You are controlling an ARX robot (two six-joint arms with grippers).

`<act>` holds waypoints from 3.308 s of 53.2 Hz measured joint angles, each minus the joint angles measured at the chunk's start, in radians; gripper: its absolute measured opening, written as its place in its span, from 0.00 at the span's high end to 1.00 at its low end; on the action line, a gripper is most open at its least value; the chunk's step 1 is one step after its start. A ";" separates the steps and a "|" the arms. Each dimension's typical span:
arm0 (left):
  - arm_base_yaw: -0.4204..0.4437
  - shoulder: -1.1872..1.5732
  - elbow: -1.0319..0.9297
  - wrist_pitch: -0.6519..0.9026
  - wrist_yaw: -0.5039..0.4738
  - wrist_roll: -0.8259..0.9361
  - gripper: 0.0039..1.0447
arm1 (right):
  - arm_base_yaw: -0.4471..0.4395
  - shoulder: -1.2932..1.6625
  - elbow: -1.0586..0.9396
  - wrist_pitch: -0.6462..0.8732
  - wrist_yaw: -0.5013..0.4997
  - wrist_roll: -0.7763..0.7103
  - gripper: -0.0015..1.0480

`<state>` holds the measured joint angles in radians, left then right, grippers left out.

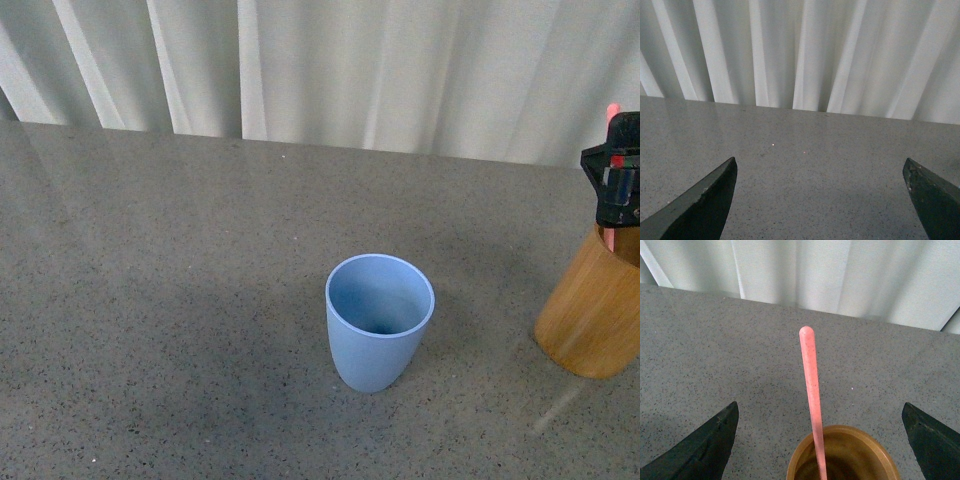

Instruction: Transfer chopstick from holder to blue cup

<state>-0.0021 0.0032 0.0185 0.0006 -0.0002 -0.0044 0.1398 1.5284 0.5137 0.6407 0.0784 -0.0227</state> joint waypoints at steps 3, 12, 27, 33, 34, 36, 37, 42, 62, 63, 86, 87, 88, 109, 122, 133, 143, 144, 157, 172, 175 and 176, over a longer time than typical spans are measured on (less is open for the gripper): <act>0.000 0.000 0.000 0.000 0.000 0.000 0.06 | 0.003 0.020 0.012 0.007 0.003 0.000 0.10; 0.000 0.000 0.000 0.000 0.000 0.000 0.06 | 0.011 0.086 0.047 0.042 0.008 -0.008 0.10; 0.000 0.000 0.000 0.000 0.000 0.000 0.06 | 0.002 0.160 0.087 0.074 0.002 -0.004 0.10; 0.000 0.000 0.000 0.000 0.000 0.000 0.06 | 0.000 0.184 0.106 0.084 0.000 -0.003 0.10; 0.000 0.000 0.000 0.000 0.000 0.000 0.06 | 0.000 0.189 0.111 0.084 -0.001 -0.002 0.10; 0.000 0.000 0.000 0.000 0.000 0.000 0.06 | -0.001 0.195 0.118 0.085 -0.001 0.001 0.10; 0.000 0.000 0.000 0.000 0.000 0.000 0.06 | -0.001 0.200 0.122 0.086 -0.001 0.002 0.12; 0.000 0.000 0.000 0.000 0.000 0.000 0.06 | -0.002 0.216 0.134 0.090 -0.004 0.006 0.27; 0.000 0.000 0.000 0.000 0.000 0.000 0.06 | -0.008 0.231 0.132 0.122 -0.013 0.016 0.92; 0.000 0.000 0.000 0.000 0.000 0.000 0.06 | -0.009 0.229 0.130 0.123 -0.012 0.011 0.95; 0.000 0.000 0.000 0.000 0.000 0.000 0.06 | -0.007 0.126 0.102 0.120 -0.010 -0.010 0.97; 0.000 0.000 0.000 0.000 0.000 0.000 0.06 | -0.005 0.119 0.102 0.120 -0.008 -0.014 0.97; 0.000 0.000 0.000 0.000 0.000 0.000 0.06 | -0.004 0.116 0.102 0.120 -0.007 -0.018 0.97; 0.000 0.000 0.000 0.000 0.000 0.000 0.06 | 0.093 -0.111 0.198 0.023 0.076 -0.135 0.97; 0.000 0.000 0.000 0.000 0.000 0.000 0.06 | 0.211 -0.213 0.277 -0.059 0.088 -0.051 0.97; 0.000 0.000 0.000 0.000 0.000 0.000 0.06 | 0.355 -0.181 0.259 -0.060 0.051 0.117 0.97; 0.000 0.000 0.000 0.000 0.000 0.000 0.06 | 0.396 -0.103 0.212 -0.023 0.053 0.144 0.97; 0.000 0.000 0.000 0.000 0.000 0.000 0.06 | 0.398 -0.101 0.210 -0.021 0.053 0.144 0.97; 0.000 0.000 0.000 0.000 0.000 0.000 0.06 | 0.425 -0.058 0.169 0.039 0.059 0.148 0.97; 0.000 0.000 0.000 0.000 0.000 0.000 0.06 | 0.439 0.073 0.157 0.137 0.030 0.128 0.97; 0.000 0.000 0.000 0.000 0.000 0.000 0.06 | 0.444 0.100 0.156 0.160 0.028 0.115 0.97; 0.000 0.000 0.000 0.000 0.000 0.000 0.06 | 0.445 0.106 0.155 0.166 0.028 0.112 0.97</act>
<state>-0.0021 0.0032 0.0185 0.0006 -0.0002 -0.0044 0.5846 1.6344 0.6689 0.8070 0.1066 0.0895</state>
